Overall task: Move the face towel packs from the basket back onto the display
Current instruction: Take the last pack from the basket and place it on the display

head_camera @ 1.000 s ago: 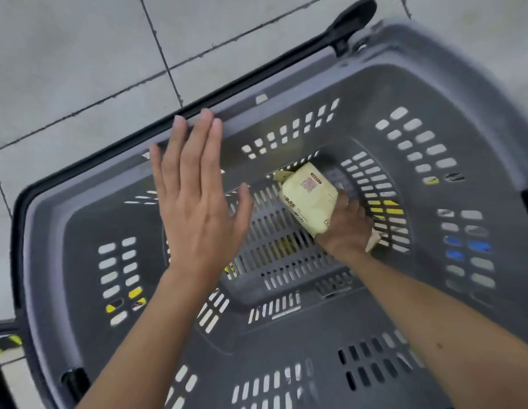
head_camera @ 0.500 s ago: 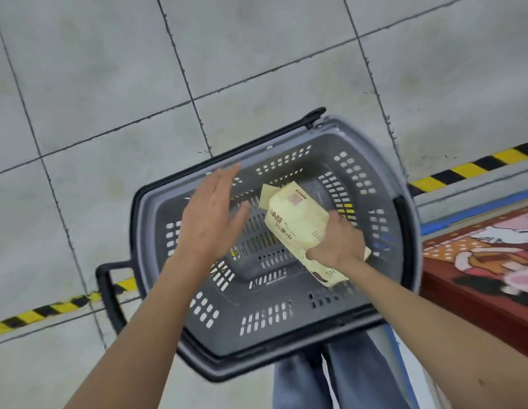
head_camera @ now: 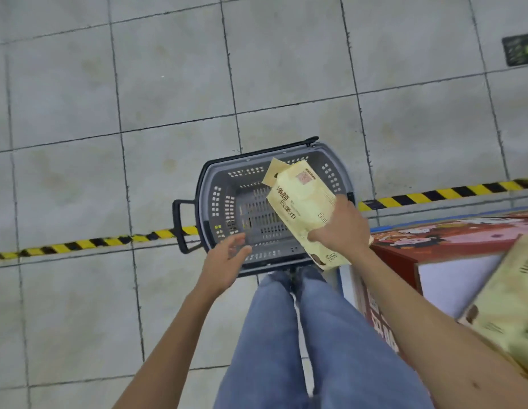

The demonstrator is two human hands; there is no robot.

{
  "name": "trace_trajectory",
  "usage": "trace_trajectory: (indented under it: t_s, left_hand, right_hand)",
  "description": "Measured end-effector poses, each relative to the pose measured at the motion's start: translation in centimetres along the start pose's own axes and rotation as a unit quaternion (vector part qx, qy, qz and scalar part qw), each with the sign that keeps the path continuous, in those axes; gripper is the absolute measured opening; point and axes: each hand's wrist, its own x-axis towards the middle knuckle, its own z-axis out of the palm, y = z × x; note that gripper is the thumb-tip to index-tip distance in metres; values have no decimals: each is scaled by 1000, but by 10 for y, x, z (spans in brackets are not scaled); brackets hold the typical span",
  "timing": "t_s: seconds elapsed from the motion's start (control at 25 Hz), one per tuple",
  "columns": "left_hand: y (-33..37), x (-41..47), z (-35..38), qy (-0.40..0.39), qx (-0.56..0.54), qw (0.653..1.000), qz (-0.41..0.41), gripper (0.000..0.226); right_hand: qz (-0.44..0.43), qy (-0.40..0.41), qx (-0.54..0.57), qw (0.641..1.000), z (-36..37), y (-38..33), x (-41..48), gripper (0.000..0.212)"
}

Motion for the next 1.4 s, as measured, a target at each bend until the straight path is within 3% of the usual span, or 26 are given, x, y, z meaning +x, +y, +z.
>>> trace_trajectory:
  t_s: [0.28, 0.44, 0.68, 0.88, 1.04, 1.16, 1.32, 1.4]
  left_hand:
    - [-14, -90, -4, 75, -104, 991, 27, 32]
    - [-11, -95, -25, -7, -93, 993, 76, 31]
    - [-2, -86, -42, -127, 66, 976, 163, 31]
    - [35, -104, -10, -252, 161, 923, 241, 42]
    - [78, -142, 35, -365, 191, 847, 335, 94]
    - [113, -174, 66, -388, 174, 804, 416, 117]
    - [148, -213, 103, -400, 161, 758, 490, 115]
    - [156, -233, 123, -380, 138, 760, 508, 103]
  right_hand:
    - [-51, 26, 14, 998, -19, -7, -104, 84]
    - [-34, 93, 44, 994, -11, -10, -159, 88]
    - [119, 200, 155, 960, 33, 2, -253, 86]
    - [234, 265, 227, 907, 64, 23, -322, 84]
    - [268, 300, 227, 887, 52, 48, -367, 84]
    - [240, 317, 198, 896, 21, 75, -398, 86]
    - [192, 343, 93, 915, -35, 121, -435, 98]
    - [174, 331, 55, 926, -63, 147, -446, 102]
